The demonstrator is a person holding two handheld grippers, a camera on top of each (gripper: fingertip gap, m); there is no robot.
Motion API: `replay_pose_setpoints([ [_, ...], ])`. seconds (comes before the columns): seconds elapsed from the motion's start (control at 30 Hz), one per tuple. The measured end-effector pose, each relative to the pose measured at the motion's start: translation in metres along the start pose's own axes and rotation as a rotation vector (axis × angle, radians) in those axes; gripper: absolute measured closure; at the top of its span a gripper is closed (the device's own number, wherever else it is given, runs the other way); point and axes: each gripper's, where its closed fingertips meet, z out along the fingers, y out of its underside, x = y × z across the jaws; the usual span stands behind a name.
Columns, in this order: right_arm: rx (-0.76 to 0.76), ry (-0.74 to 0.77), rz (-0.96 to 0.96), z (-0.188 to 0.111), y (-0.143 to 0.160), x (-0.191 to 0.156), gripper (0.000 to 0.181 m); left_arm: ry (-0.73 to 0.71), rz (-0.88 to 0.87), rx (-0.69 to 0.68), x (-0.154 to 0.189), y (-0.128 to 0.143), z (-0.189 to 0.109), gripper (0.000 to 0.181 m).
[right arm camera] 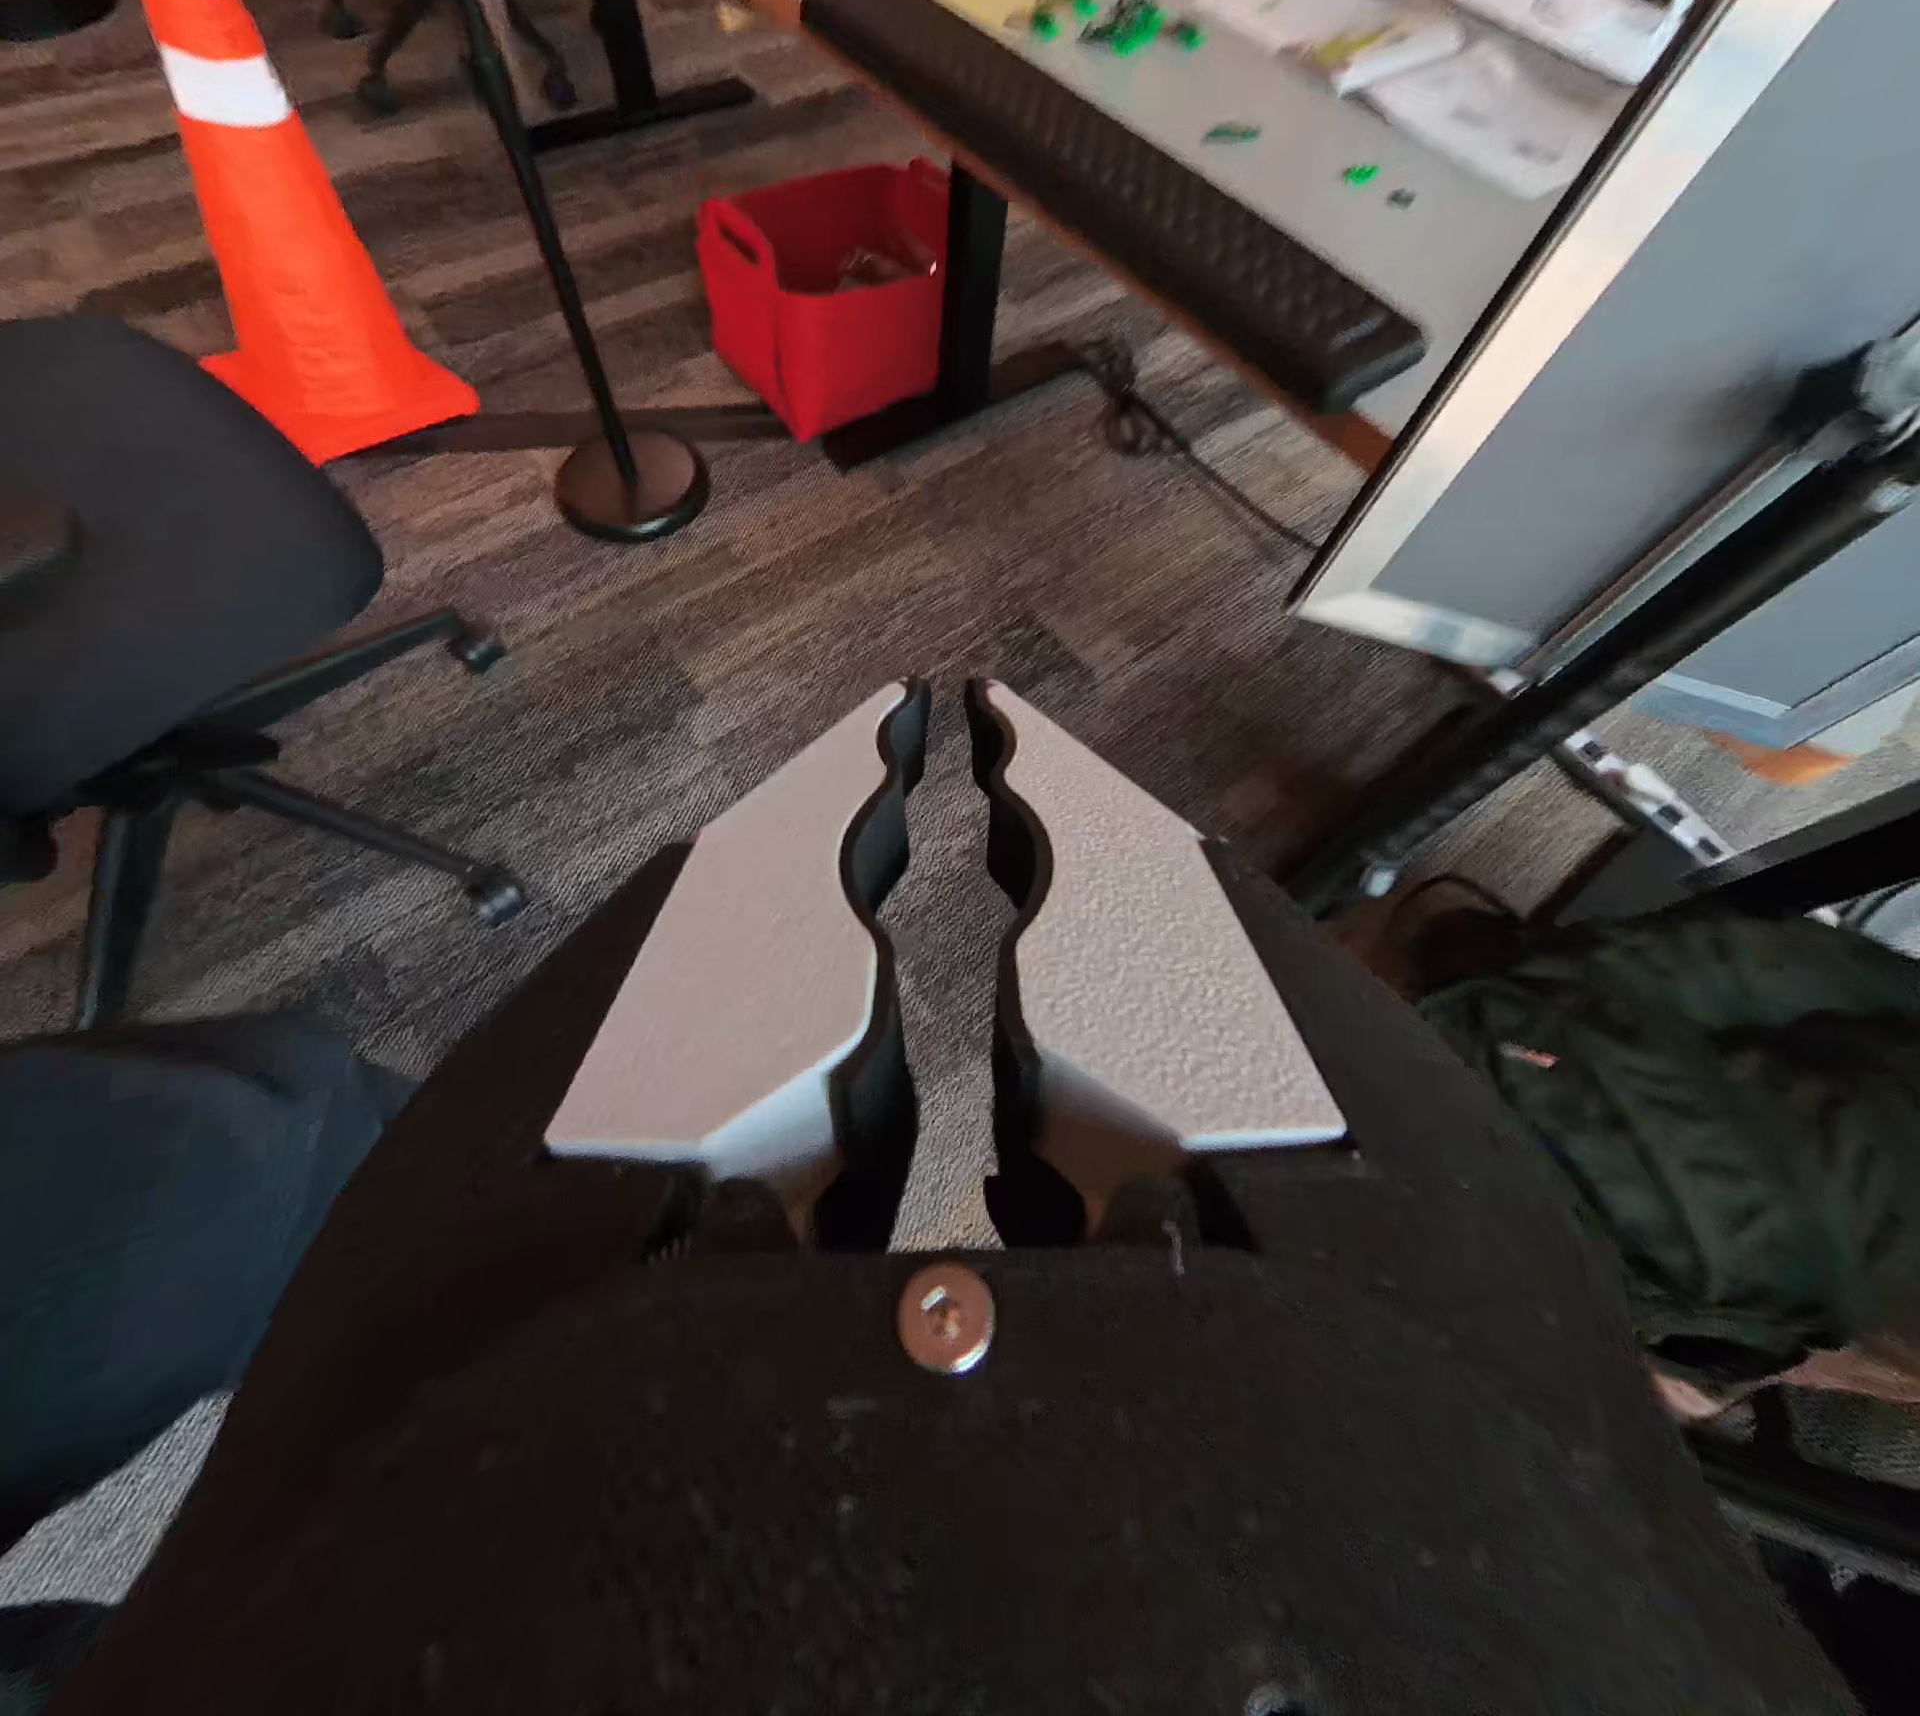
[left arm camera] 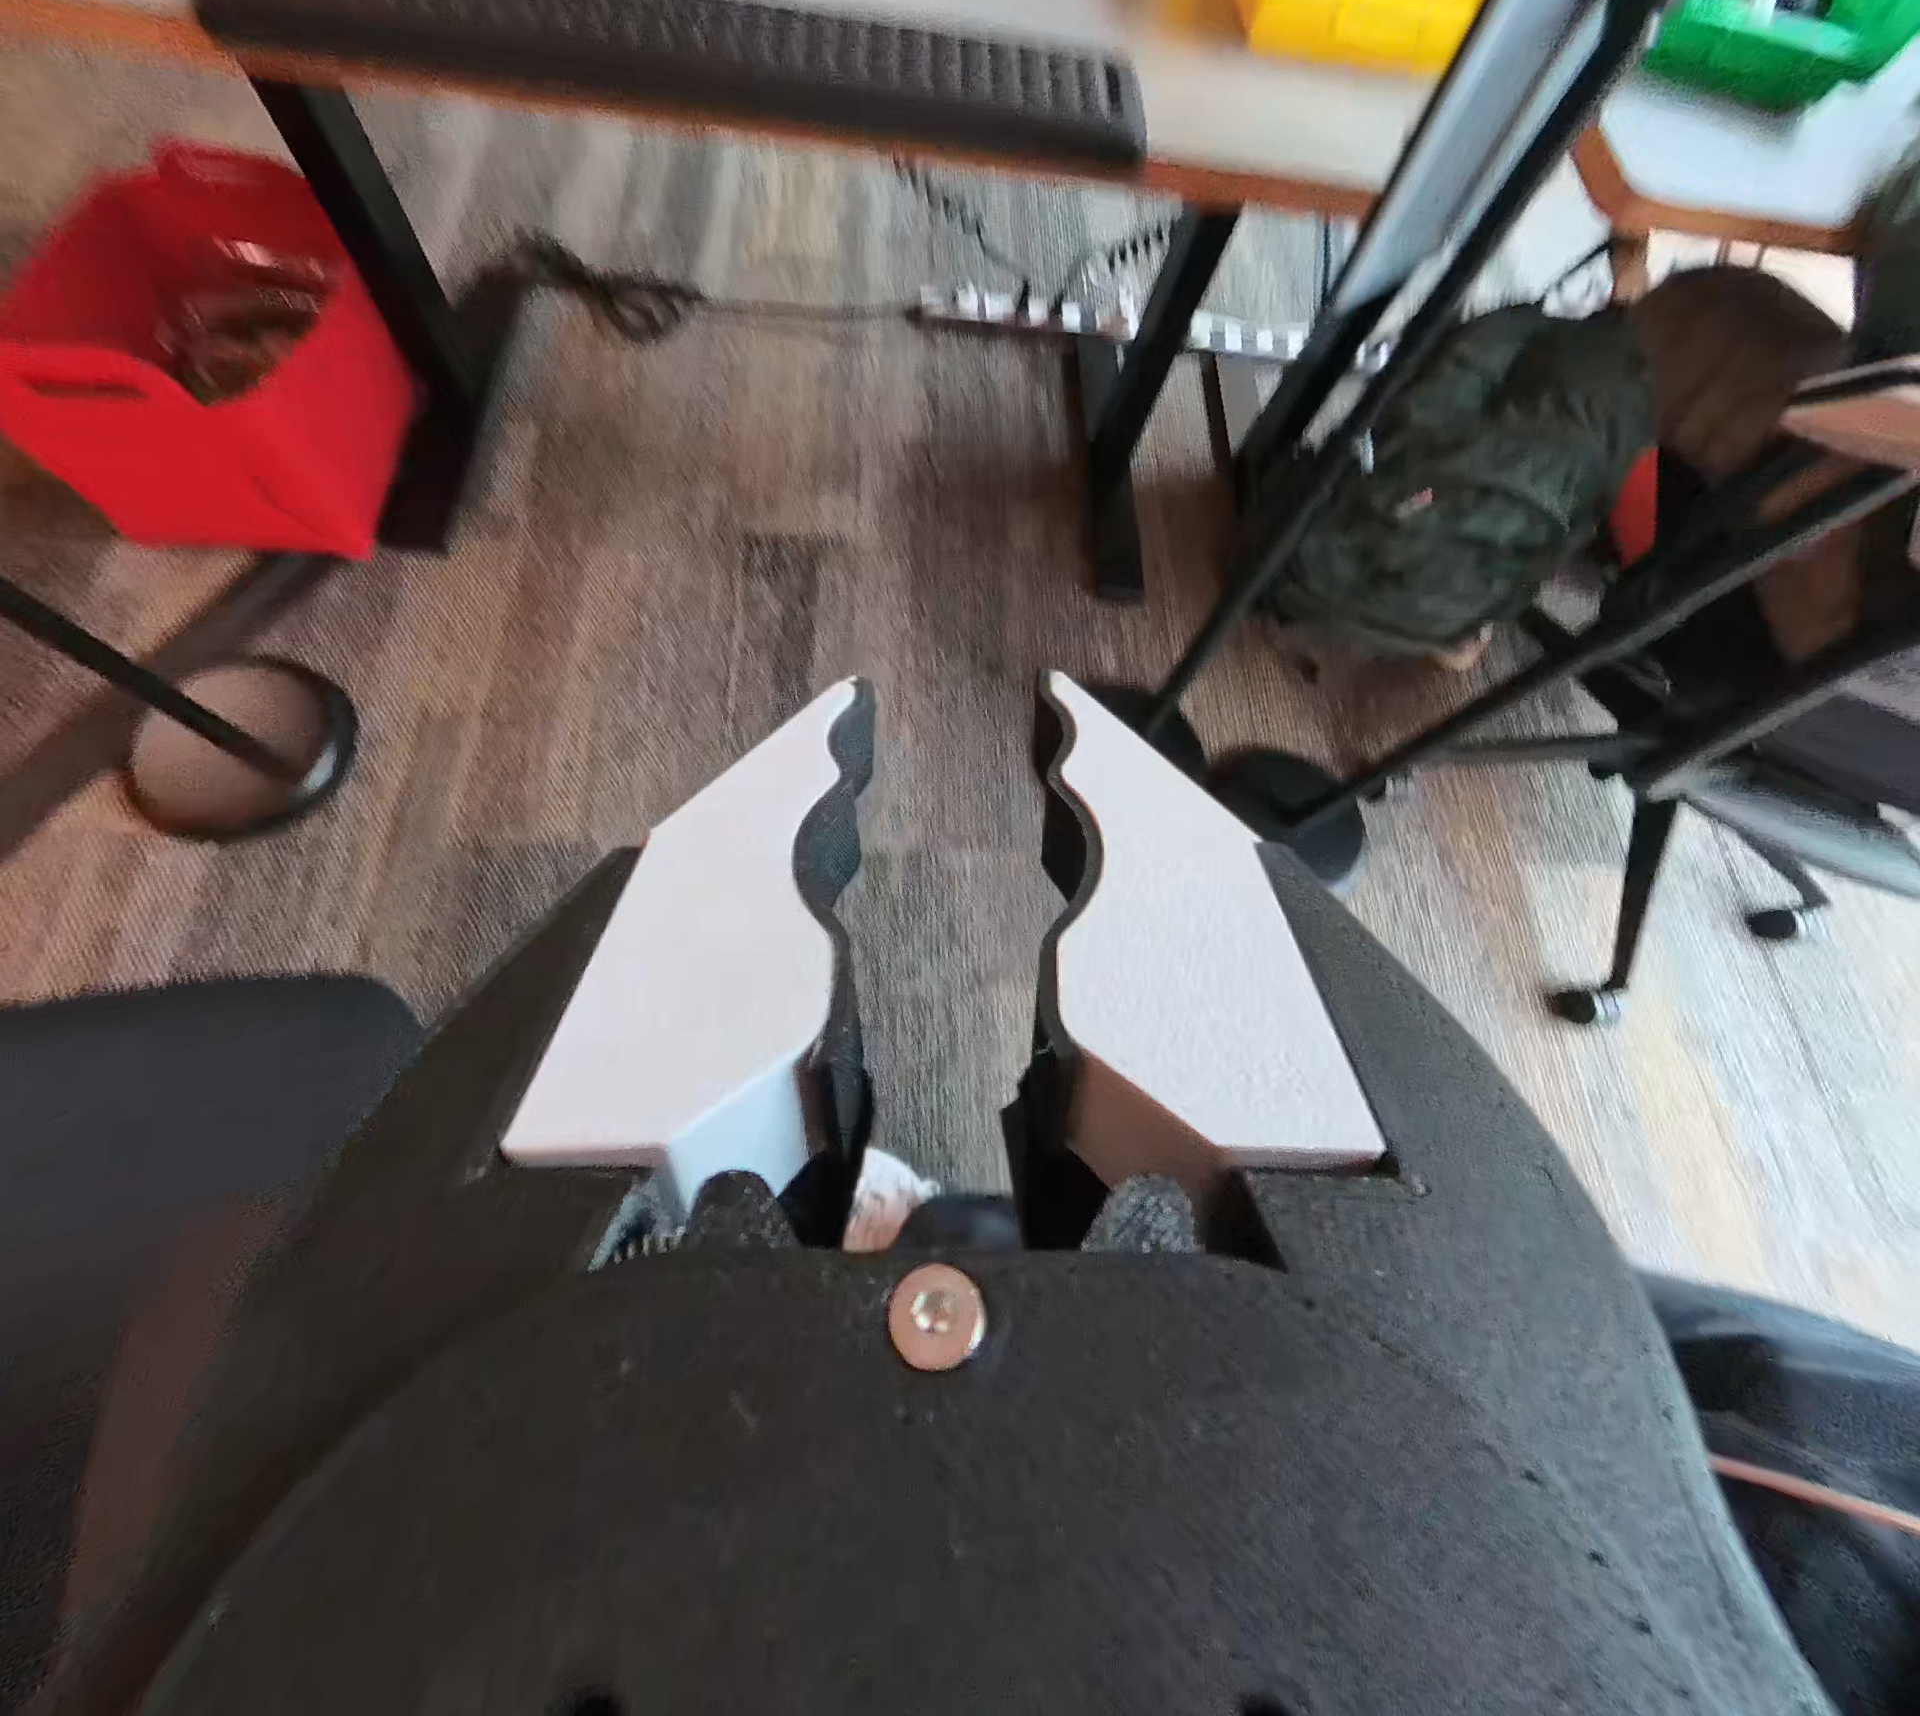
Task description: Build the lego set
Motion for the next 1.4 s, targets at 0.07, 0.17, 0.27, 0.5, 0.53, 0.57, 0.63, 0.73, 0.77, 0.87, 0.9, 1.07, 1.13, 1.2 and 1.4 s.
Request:
replay_pose_setpoints([
  [0.07, 0.028, 0.053, -0.032, 0.007, -0.030, 0.014, 0.173, 0.010, 0.023, 0.101, -0.019, -0.046, -0.002, 0.150],
  [0.17, 0.042, 0.158, -0.103, 0.025, -0.069, 0.027, 0.170, 0.051, 0.075, 0.232, -0.054, -0.106, 0.003, 0.135],
  [0.27, 0.045, 0.258, -0.044, 0.050, -0.095, 0.035, 0.168, 0.103, 0.119, 0.251, -0.091, -0.147, 0.014, 0.132],
  [0.5, 0.026, 0.381, 0.111, 0.107, -0.141, 0.034, 0.162, 0.141, 0.130, 0.238, -0.164, -0.200, 0.035, 0.128],
  [0.53, 0.018, 0.371, 0.116, 0.116, -0.146, 0.030, 0.161, 0.141, 0.134, 0.224, -0.172, -0.204, 0.041, 0.126],
  [0.57, 0.008, 0.367, 0.109, 0.124, -0.151, 0.028, 0.161, 0.133, 0.141, 0.214, -0.180, -0.208, 0.047, 0.126],
  [0.63, -0.010, 0.362, 0.075, 0.140, -0.161, 0.027, 0.161, 0.133, 0.156, 0.206, -0.191, -0.217, 0.062, 0.126],
  [0.73, -0.028, 0.346, 0.033, 0.163, -0.175, 0.029, 0.160, 0.143, 0.149, 0.176, -0.200, -0.229, 0.089, 0.125],
  [0.77, -0.036, 0.339, 0.025, 0.171, -0.179, 0.030, 0.161, 0.151, 0.144, 0.163, -0.201, -0.233, 0.098, 0.125],
  [0.87, -0.037, 0.322, 0.019, 0.196, -0.187, 0.037, 0.160, 0.185, 0.156, 0.124, -0.197, -0.245, 0.127, 0.124],
  [0.9, -0.039, 0.313, 0.024, 0.206, -0.188, 0.040, 0.160, 0.191, 0.170, 0.110, -0.195, -0.248, 0.138, 0.124],
  [1.07, -0.063, 0.269, 0.003, 0.264, -0.188, 0.069, 0.161, 0.166, 0.248, 0.068, -0.196, -0.269, 0.197, 0.126],
  [1.13, -0.106, 0.255, -0.015, 0.287, -0.186, 0.087, 0.160, 0.148, 0.253, 0.053, -0.197, -0.282, 0.222, 0.127],
  [1.2, -0.123, 0.231, -0.002, 0.305, -0.193, 0.104, 0.160, 0.168, 0.241, 0.048, -0.193, -0.298, 0.248, 0.129],
  [1.4, -0.154, 0.208, 0.034, 0.362, -0.208, 0.165, 0.160, 0.194, 0.265, 0.070, -0.183, -0.342, 0.333, 0.132],
])
